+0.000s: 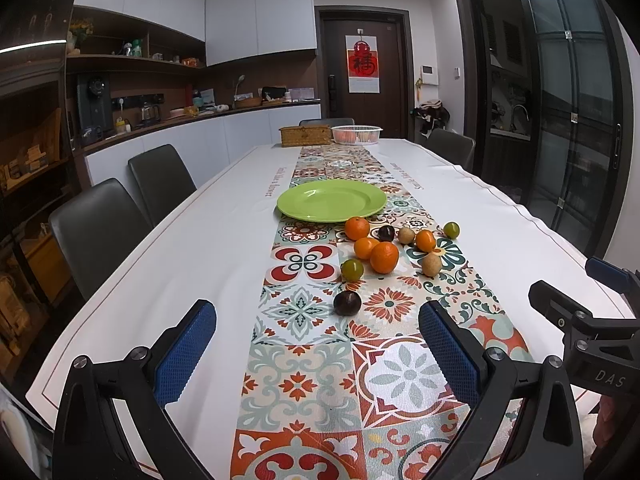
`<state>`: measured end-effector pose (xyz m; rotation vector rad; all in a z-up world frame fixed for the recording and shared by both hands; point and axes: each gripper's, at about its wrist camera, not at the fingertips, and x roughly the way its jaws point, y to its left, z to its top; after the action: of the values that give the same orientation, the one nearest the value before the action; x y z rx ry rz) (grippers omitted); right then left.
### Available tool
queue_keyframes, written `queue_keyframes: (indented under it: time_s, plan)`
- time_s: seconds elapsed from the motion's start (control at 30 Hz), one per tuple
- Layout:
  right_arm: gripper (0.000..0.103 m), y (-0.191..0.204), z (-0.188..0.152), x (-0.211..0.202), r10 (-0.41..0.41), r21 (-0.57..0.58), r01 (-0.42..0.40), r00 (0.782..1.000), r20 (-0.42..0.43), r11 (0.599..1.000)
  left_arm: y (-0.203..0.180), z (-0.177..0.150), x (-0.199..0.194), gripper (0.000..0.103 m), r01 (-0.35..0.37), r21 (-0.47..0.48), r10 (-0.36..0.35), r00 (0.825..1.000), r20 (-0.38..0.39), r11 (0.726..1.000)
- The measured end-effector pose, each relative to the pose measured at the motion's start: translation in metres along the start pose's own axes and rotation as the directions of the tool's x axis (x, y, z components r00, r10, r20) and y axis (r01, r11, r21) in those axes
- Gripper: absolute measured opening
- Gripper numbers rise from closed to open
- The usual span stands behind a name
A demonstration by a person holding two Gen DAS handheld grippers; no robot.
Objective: Organize fruits
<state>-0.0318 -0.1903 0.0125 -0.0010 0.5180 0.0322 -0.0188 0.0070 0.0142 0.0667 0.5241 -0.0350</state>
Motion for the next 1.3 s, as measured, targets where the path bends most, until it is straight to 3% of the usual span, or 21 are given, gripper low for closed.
queue_keyframes:
  time_s: [0.6, 1.03, 1.3]
  plan:
    - [0.102, 0.006, 0.005, 0.030, -0.011, -0.048, 0.009, 0.999, -0.046, 0.999, 0.000, 0.007, 0.032, 0.102, 0.014, 0.009, -0.013, 0.999, -0.051, 1.000]
    - [0.102, 0.016, 0.024, 0.069, 0.017, -0.106, -0.026, 0.996, -0.082, 0.994, -0.006, 0.015, 0.068, 0.083, 0.018, 0.061, -0.011, 0.994, -0.108, 0.998]
    - [0.095, 0.023, 0.025, 0.097, 0.036, -0.128, -0.054, 0.990, -0.138, 0.990, -0.010, 0.011, 0.092, 0.074, 0.054, 0.084, -0.039, 0.985, -0.169, 0.995]
